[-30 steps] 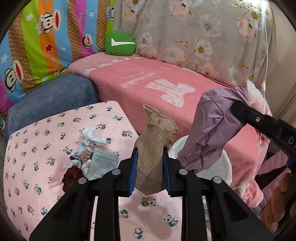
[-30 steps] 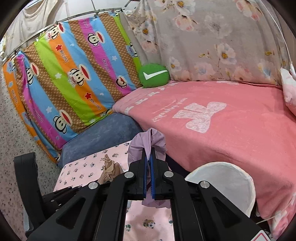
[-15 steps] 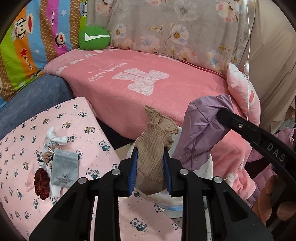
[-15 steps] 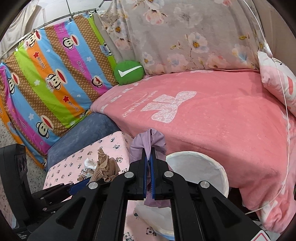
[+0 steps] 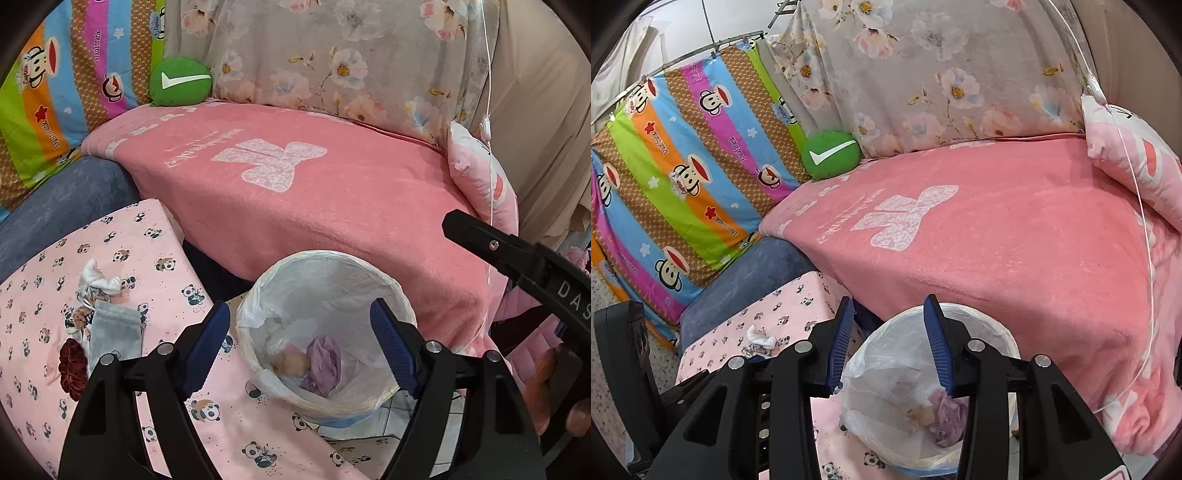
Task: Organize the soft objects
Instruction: 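Open both tools to drop the stocking and purple cloth into the bin, then move both open tools back to the remaining items on the table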
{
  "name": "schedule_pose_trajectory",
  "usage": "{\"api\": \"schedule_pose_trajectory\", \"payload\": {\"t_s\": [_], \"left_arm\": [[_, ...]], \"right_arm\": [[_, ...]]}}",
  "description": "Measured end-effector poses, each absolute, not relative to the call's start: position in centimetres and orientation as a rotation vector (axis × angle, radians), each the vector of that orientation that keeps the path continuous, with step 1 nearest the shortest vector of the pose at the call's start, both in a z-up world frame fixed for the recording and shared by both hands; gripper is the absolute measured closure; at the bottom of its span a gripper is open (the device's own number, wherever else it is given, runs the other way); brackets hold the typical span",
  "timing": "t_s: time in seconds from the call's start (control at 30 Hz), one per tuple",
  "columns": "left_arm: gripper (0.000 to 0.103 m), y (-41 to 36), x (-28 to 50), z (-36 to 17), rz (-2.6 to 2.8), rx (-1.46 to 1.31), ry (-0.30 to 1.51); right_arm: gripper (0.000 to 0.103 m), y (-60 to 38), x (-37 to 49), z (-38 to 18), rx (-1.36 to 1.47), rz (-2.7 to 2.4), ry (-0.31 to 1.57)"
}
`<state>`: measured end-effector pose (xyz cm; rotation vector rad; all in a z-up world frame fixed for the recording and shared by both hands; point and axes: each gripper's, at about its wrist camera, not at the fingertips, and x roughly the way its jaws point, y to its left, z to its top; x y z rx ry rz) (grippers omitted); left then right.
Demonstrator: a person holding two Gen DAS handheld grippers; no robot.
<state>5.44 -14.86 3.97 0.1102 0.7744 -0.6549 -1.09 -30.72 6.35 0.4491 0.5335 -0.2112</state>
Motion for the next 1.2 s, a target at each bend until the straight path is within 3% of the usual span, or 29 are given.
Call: {"api": "schedule_pose_trajectory", "payload": {"t_s": [1.2], "left_arm": [[0.028,-0.6,8.8,0.9,-0.361,-0.074,0.835]], "right_arm": [[0.05,-17.3,3.4,3.4,0.336,-0.012,0.671]]}}
